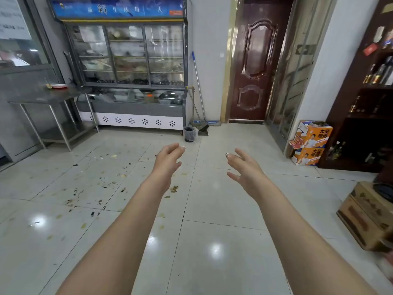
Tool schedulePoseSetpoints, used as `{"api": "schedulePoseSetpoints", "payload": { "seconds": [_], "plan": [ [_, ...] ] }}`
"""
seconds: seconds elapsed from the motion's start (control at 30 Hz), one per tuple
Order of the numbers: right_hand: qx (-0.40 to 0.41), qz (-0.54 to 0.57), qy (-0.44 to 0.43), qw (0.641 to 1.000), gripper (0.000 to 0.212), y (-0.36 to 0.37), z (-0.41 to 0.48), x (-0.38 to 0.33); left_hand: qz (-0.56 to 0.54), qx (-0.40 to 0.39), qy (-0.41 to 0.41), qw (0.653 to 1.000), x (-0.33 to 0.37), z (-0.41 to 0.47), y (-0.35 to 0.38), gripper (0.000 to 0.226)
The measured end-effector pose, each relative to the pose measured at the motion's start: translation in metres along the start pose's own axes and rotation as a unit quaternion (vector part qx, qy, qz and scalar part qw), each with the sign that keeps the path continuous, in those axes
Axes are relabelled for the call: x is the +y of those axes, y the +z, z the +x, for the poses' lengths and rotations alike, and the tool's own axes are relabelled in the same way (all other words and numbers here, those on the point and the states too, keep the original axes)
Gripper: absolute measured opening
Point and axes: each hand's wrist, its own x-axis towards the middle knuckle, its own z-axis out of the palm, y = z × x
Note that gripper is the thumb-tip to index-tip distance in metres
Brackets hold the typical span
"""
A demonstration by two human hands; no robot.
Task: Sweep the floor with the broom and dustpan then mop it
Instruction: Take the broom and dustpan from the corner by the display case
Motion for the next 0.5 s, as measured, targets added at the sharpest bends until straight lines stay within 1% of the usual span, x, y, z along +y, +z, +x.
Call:
{"api": "schedulePoseSetpoints", "payload": {
  "seconds": [0.07,0.2,0.37,0.5],
  "plan": [
    [0.0,-0.001,-0.007,1.0,0.069,-0.015,0.023,-0.005,-0.002,0.0,0.002,1.0,-0.003,0.022,0.021,0.038],
    [0.0,-0.009,0.012,1.0,0.069,-0.051,0.078,-0.012,-0.013,0.004,-0.012,1.0,-0.01,0.071,0.069,0.037],
    [0.001,-0.005,0.018,1.0,0.071,-0.092,0.144,-0.023,-0.022,0.012,-0.014,1.0,-0.011,0.132,0.13,0.023],
    [-0.003,0.003,0.019,1.0,0.07,-0.113,0.191,-0.031,-0.031,0.02,-0.004,0.999,-0.014,0.173,0.164,0.028]
  ]
}}
